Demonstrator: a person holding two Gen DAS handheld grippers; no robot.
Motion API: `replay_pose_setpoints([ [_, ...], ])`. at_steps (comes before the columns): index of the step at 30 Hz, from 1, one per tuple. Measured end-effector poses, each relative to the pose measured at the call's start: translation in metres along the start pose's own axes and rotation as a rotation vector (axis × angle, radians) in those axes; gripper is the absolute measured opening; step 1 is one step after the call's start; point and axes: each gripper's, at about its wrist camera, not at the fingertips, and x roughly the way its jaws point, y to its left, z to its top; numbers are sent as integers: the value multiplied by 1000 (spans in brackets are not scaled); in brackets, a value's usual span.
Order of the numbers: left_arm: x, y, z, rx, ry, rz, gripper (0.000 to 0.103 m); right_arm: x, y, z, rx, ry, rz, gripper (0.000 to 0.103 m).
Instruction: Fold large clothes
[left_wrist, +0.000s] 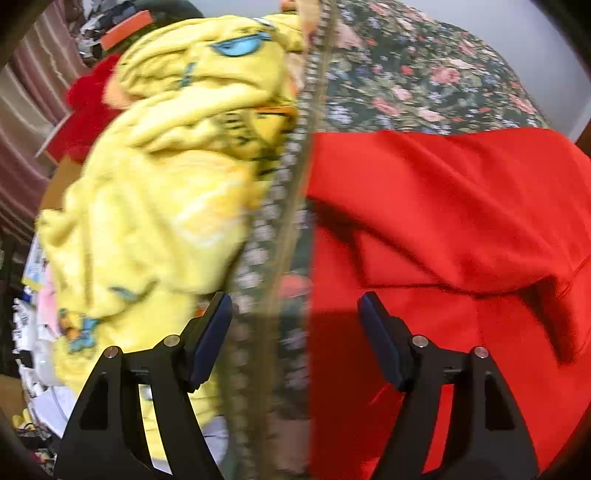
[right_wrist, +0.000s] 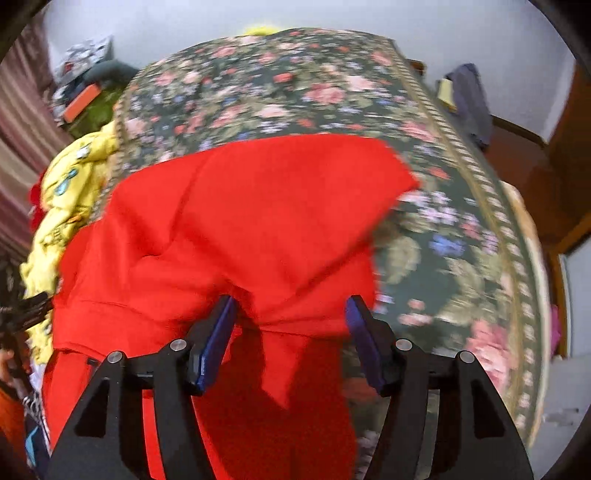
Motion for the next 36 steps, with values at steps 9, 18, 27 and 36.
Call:
replay_pose_setpoints([
  [9,-2,21,12,-177,-6,-330,73,-10,-24,8,138,-46,114,59],
  [18,51,19,42,-350,55,-495,78,26,-30,15,217,28,181,63],
  [27,75,9,68,-327,76,-519,78,41,-26,33,210,11,205,73],
  [36,74,-5,74,-242,72,-480,41,46,-14,44,169,-47,196,48],
])
